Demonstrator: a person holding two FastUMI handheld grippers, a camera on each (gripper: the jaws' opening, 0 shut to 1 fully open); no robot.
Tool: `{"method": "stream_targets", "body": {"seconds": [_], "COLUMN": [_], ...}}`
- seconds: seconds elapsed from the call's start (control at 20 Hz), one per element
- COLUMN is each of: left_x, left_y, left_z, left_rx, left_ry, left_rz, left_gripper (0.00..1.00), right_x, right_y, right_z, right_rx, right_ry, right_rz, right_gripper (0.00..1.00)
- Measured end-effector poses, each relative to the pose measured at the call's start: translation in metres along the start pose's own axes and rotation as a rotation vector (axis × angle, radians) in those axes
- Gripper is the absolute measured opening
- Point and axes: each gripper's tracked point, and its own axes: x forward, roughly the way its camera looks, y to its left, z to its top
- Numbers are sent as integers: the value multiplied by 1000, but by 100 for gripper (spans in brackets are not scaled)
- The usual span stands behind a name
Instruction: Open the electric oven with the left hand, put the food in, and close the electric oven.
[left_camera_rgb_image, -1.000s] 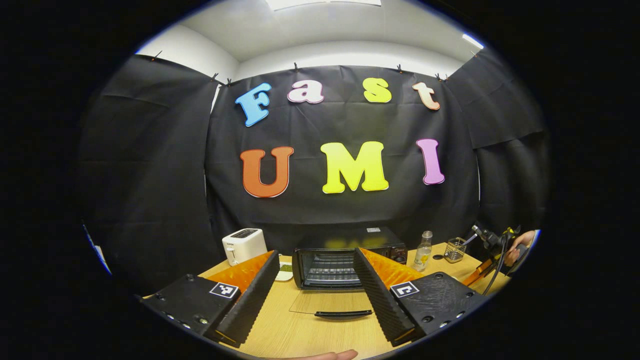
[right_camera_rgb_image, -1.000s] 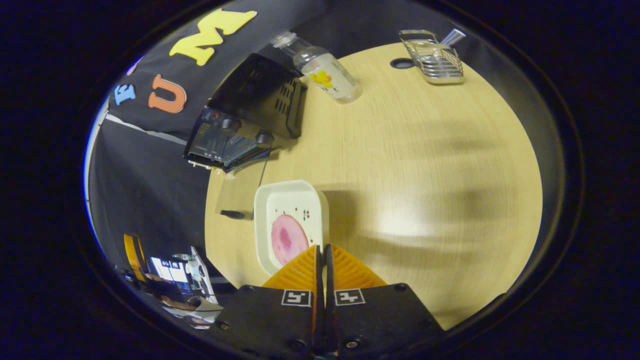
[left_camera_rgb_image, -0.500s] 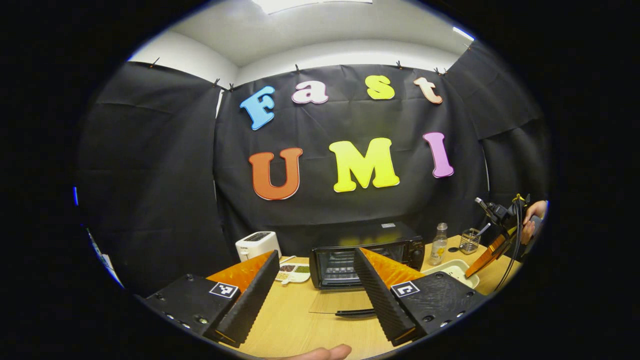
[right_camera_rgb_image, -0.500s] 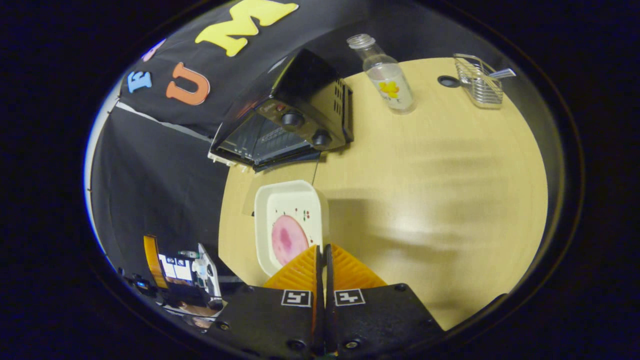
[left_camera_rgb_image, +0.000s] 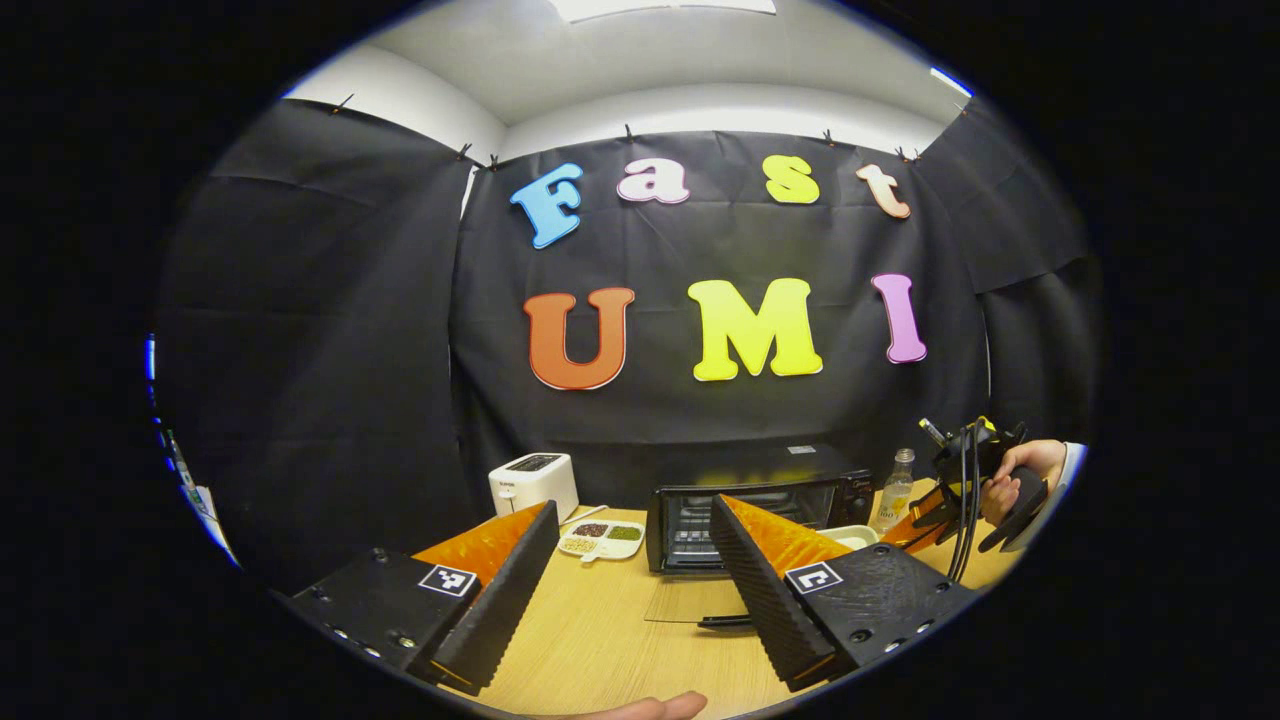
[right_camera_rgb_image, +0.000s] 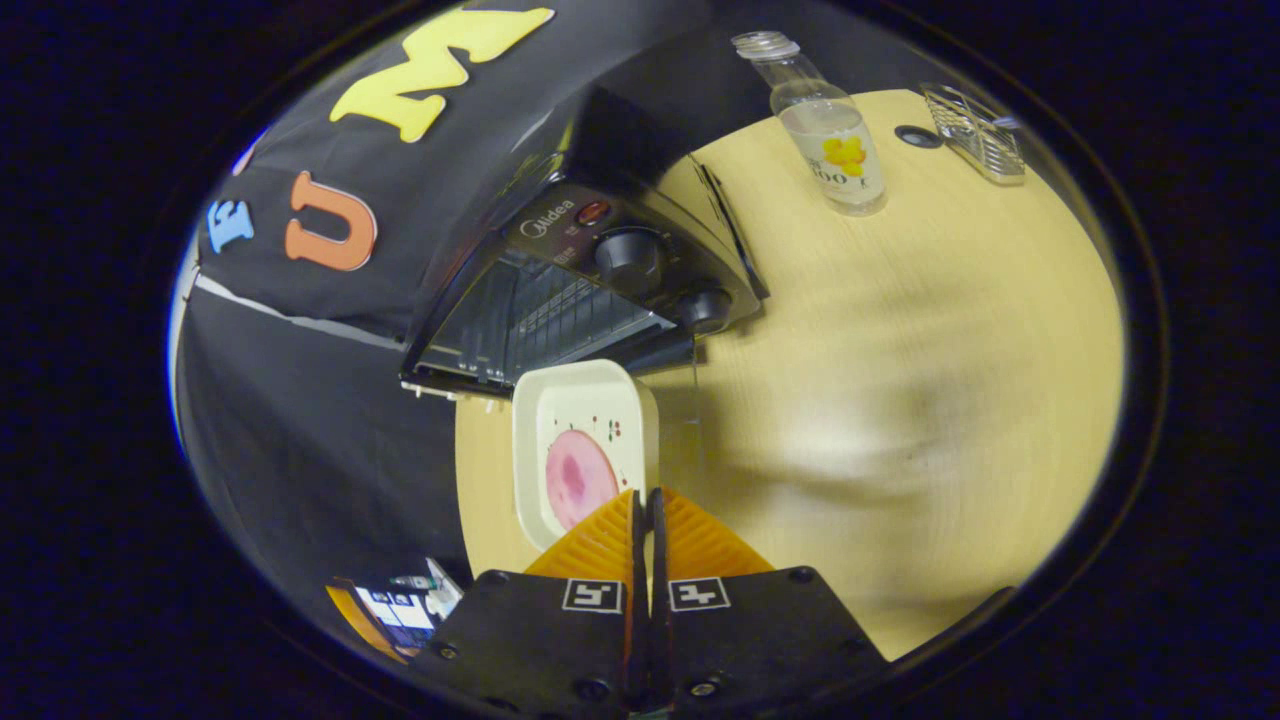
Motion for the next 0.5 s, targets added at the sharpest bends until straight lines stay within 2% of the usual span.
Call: {"method": "stream_targets", "body": {"seconds": [0.1, 0.15, 0.3, 0.35, 0.4, 0.5], "left_x": [-1, -2, 0, -1, 0, -1], "left_y": [-3, -2, 11, 14, 15, 21], "left_z": [-5, -7, -8, -10, -15, -27], "left_rx": [-50, -67, -64, -62, -61, -56], "left_ry": [25, 31, 11, 9, 16, 41], "left_rz": [-32, -38, -21, -22, -28, -28], "left_gripper": [96, 96, 96, 88, 96, 95], "right_x": [12, 19, 40, 46, 53, 66], "right_y": [13, 21, 33, 38, 43, 52], "right_z": [3, 4, 12, 14, 18, 25], "right_rx": [70, 124, 236, 264, 286, 342], "right_ry": [-38, -55, -131, -157, -182, -235], "right_rz": [33, 48, 59, 63, 66, 79], "right_gripper": [4, 1, 4, 4, 4, 1]}}
